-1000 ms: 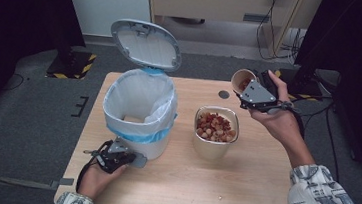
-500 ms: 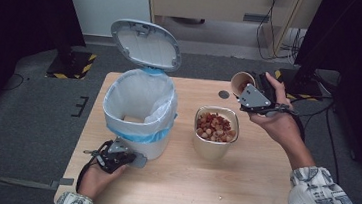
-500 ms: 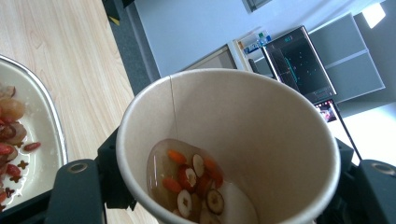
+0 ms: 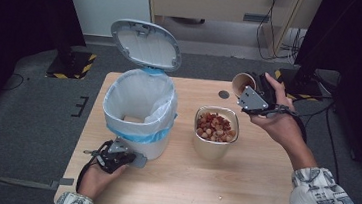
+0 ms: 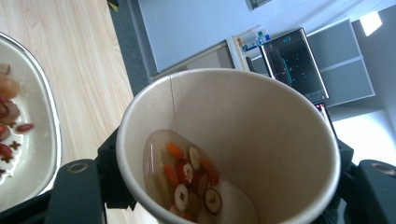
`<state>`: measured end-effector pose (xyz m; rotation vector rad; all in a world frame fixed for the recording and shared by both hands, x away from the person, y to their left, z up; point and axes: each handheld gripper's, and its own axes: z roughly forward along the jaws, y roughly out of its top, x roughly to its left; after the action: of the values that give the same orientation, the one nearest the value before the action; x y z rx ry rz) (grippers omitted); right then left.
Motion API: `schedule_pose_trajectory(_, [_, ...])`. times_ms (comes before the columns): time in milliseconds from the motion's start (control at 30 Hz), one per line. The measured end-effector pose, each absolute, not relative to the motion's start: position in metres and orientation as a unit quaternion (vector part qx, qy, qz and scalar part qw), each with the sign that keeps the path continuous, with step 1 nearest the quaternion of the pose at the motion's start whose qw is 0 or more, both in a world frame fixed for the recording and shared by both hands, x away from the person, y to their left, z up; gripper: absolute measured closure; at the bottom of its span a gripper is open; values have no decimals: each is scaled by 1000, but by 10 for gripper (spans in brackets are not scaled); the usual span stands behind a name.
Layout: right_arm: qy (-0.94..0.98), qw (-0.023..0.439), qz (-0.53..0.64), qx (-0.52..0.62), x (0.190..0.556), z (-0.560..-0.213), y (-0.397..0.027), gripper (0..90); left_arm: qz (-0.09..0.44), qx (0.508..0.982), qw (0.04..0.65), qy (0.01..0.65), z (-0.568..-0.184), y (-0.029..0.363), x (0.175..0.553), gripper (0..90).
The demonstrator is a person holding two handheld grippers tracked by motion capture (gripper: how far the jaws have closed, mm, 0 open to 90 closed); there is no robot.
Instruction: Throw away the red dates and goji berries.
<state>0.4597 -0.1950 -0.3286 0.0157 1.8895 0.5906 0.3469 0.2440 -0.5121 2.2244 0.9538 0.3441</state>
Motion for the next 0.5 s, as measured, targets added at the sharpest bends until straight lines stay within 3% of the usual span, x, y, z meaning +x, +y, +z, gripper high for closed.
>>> schedule_pose_trajectory(500, [800, 554, 232, -5, 459, -327, -196, 281, 132, 855, 342, 367, -512, 244, 347, 899])
